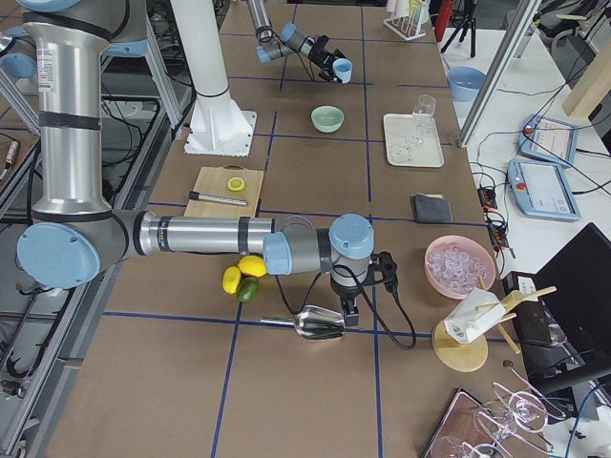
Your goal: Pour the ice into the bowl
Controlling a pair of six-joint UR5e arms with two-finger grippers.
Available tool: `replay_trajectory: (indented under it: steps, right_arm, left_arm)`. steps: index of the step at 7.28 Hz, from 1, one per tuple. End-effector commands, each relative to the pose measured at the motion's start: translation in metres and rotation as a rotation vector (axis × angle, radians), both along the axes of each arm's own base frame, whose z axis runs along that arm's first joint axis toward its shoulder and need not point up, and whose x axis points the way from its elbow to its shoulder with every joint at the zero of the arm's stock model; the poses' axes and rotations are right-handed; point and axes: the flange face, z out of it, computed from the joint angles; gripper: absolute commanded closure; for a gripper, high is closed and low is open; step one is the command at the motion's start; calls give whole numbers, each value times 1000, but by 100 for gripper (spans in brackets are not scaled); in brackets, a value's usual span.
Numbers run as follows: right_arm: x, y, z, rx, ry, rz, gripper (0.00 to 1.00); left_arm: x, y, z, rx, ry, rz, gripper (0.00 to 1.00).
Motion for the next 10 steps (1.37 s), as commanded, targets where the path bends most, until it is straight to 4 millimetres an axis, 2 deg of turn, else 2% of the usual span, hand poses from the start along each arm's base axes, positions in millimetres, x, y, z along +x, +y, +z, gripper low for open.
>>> replay_trajectory:
  steps: [1, 2, 4, 5, 7, 8, 10]
  right_arm:
    - [4, 1, 5, -11, 1, 7, 0]
    - [6, 1, 7, -16, 1, 13, 0]
    - [10, 3, 10, -25, 1, 23, 0]
    - [15, 6, 13, -31, 0, 32, 0]
    - [19, 8, 14, -36, 0, 42, 0]
    - [20, 9, 16, -42, 0, 44, 0]
    - [24, 15, 21, -50, -2, 52, 0]
  left_arm:
    - [33, -11, -55, 91, -90, 97, 100]
    - [39, -13, -61, 152, -176, 100, 100]
    - [38, -16, -58, 253, -369, 58, 100]
    - [40, -18, -68, 286, -399, 40, 100]
    - [46, -21, -63, 305, -506, 10, 100]
    - [47, -19, -70, 367, -618, -38, 100]
    - [64, 2, -82, 428, -696, -46, 100]
